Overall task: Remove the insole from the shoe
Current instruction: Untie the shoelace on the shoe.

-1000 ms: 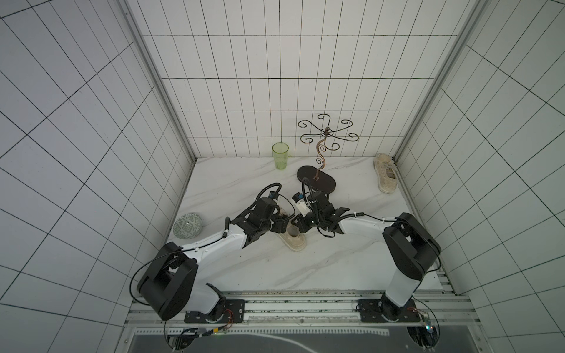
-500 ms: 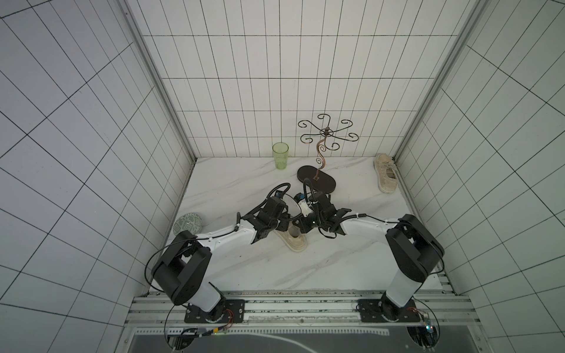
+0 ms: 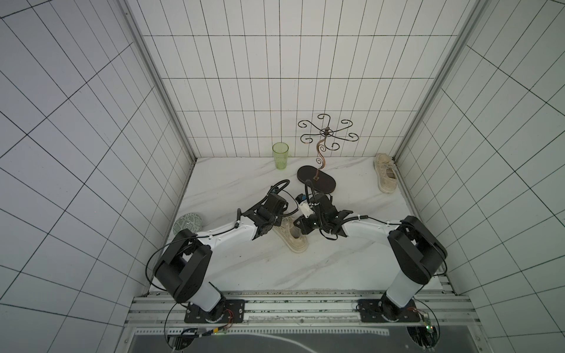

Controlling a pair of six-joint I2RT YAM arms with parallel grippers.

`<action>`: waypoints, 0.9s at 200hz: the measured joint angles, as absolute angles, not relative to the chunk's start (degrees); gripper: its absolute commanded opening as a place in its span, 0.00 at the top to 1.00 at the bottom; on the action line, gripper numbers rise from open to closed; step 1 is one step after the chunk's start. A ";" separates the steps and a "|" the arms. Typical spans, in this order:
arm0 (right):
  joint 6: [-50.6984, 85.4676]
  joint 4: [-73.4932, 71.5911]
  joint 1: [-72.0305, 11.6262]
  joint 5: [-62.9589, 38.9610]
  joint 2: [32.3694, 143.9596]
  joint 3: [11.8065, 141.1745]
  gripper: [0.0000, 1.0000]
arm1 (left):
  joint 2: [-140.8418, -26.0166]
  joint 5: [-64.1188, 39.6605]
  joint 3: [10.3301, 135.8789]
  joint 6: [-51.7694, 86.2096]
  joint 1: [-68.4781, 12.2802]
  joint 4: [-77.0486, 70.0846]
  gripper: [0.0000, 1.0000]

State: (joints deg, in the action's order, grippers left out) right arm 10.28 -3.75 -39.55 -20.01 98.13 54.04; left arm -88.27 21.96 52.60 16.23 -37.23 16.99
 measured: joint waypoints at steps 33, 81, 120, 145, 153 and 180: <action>10.28 -3.70 -39.72 -20.01 97.56 53.52 0.95 | -86.19 18.59 52.14 16.45 -34.52 16.47 0.60; 10.02 -2.87 -39.79 -20.69 94.02 53.52 0.47 | -73.08 5.48 45.71 19.29 -28.49 13.30 0.46; 10.33 -2.87 -39.70 -24.58 90.63 53.74 0.41 | -62.41 -1.76 34.22 23.46 -25.65 12.14 0.41; 11.55 -2.85 -39.35 -30.37 91.79 54.52 0.40 | -56.75 -4.62 28.29 26.26 -25.65 12.23 0.40; 12.08 -2.96 -39.35 -32.27 92.88 55.27 0.40 | -55.16 -5.10 26.96 27.03 -25.54 12.23 0.40; 13.74 -3.38 -39.35 -36.10 96.82 58.02 0.40 | -49.56 -5.93 23.09 29.17 -25.21 11.86 0.38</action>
